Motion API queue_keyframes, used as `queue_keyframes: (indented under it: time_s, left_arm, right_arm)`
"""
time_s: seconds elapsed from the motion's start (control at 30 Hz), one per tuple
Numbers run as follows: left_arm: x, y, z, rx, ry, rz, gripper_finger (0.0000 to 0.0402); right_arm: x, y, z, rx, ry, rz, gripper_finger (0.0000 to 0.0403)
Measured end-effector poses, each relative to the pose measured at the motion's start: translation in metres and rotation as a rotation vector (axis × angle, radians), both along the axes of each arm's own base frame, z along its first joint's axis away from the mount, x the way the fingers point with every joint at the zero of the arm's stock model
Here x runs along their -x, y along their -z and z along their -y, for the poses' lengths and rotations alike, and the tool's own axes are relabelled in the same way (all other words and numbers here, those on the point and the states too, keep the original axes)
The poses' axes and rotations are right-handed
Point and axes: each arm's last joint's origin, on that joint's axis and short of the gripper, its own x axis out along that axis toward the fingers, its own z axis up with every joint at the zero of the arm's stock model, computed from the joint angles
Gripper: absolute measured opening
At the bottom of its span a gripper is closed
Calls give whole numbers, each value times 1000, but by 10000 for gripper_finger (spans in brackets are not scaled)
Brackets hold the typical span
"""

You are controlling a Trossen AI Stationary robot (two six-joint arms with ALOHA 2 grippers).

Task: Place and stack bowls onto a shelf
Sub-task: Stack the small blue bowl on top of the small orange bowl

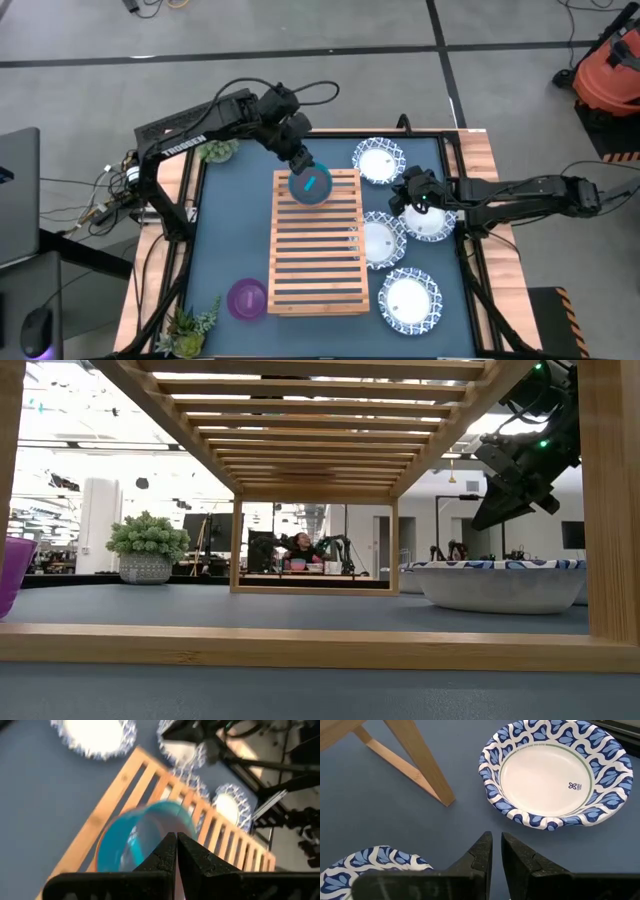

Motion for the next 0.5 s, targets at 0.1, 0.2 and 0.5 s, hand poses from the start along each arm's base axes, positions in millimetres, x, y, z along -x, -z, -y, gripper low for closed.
queue_keyframes:
  time_s: [0.1,0.2,0.5]
  left_arm:
    - [-2,4,-4,-24,-3,-13,0]
    - [-8,16,-10,-15,-7,-63,0]
    - [-16,27,-15,37,0,-88,0]
  right_arm:
    - [0,0,0,0,0,0,68]
    - [0,0,0,0,0,0,68]
    - [0,0,0,0,0,0,68]
